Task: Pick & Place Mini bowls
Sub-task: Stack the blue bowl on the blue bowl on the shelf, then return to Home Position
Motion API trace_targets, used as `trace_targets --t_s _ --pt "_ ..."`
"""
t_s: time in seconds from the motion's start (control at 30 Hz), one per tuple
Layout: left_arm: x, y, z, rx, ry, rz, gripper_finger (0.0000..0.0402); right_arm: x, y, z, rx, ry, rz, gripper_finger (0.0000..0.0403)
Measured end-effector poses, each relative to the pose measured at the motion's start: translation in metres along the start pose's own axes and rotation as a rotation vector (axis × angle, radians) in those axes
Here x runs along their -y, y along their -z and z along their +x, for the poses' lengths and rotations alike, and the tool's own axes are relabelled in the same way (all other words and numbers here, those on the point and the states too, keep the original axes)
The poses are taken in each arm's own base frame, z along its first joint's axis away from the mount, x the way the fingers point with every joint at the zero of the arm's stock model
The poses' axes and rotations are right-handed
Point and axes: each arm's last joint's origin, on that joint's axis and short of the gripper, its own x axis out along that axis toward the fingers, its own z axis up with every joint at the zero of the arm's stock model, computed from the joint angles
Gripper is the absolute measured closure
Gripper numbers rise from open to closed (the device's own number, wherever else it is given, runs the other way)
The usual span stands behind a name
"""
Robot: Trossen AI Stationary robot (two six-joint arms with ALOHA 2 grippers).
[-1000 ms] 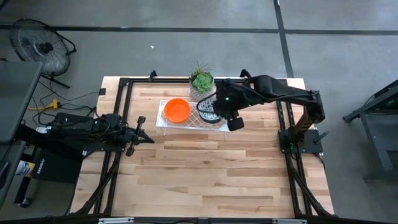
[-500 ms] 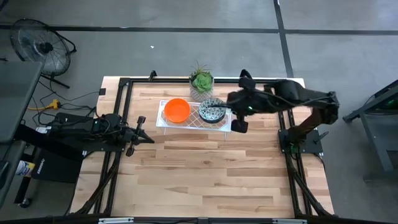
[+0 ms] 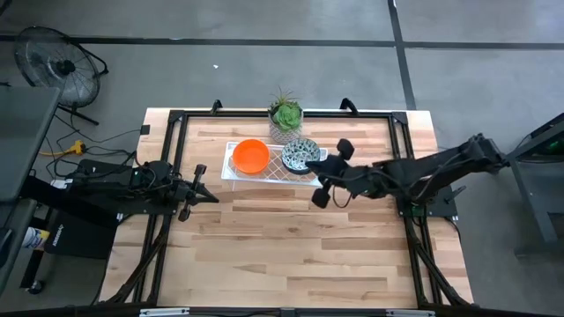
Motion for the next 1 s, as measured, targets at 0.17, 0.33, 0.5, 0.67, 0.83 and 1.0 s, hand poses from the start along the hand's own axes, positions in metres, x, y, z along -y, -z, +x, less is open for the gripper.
trace_targets --t_s 0.17,0.33,0.5,0.67,0.83,1.0 --pt "0.000 0.000 0.000 0.000 0.000 0.000 0.0401 -0.001 0.034 0.013 0.092 0.132 0.078 0.0403" --pt "0.000 0.000 0.000 0.000 0.000 0.000 0.0401 0.001 0.055 0.019 0.149 0.203 0.114 0.0403" --pt "0.000 0.000 0.000 0.000 0.000 0.000 0.0401 0.002 0.074 0.022 0.143 0.205 0.113 0.0402" --pt "0.000 0.000 0.000 0.000 0.000 0.000 0.0401 0.003 0.085 0.023 0.147 0.194 0.140 0.0402" --pt "0.000 0.000 0.000 0.000 0.000 0.000 0.0401 0.004 0.094 0.024 0.130 0.197 0.149 0.0402" --pt "0.000 0.000 0.000 0.000 0.000 0.000 0.0401 0.005 0.088 0.022 0.163 0.178 0.106 0.0402"
